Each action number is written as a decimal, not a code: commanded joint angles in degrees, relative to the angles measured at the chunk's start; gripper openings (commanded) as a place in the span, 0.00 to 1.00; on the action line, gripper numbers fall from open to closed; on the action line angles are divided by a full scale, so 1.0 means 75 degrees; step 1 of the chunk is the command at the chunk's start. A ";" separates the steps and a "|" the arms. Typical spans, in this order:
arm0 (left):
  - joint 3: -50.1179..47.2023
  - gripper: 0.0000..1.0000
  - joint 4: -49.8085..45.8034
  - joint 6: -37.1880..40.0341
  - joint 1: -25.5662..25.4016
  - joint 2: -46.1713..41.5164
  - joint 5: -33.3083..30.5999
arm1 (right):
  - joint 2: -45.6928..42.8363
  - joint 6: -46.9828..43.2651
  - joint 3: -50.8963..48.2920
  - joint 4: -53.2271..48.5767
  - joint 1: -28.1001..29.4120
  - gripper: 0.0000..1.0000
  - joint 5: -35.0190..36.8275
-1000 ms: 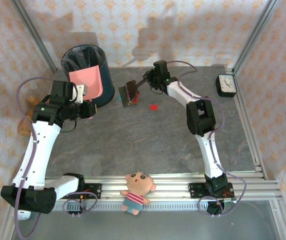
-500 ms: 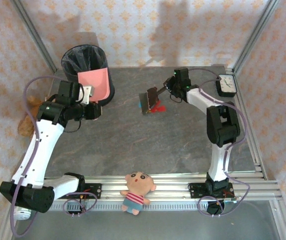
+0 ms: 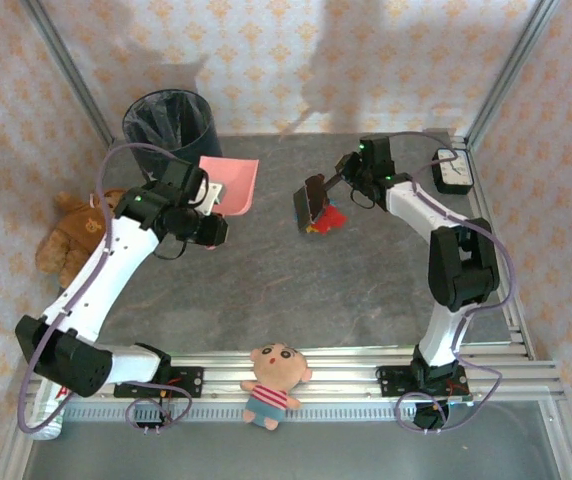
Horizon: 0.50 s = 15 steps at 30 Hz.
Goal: Sweep away the paper scraps from the table
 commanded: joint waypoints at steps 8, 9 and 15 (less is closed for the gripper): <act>0.0106 0.00 -0.0676 0.0646 -0.0784 0.1066 -0.0921 | -0.1603 -0.0972 -0.0412 0.0112 -0.0022 0.00 0.0103; 0.0118 0.00 -0.0720 0.0666 -0.0884 0.1210 -0.0984 | -0.1747 -0.1182 -0.0464 -0.0047 -0.0022 0.00 0.0382; 0.0308 0.00 -0.1003 0.0878 -0.1380 0.2115 -0.1100 | -0.2456 -0.2503 -0.0557 -0.1339 -0.0016 0.00 0.2157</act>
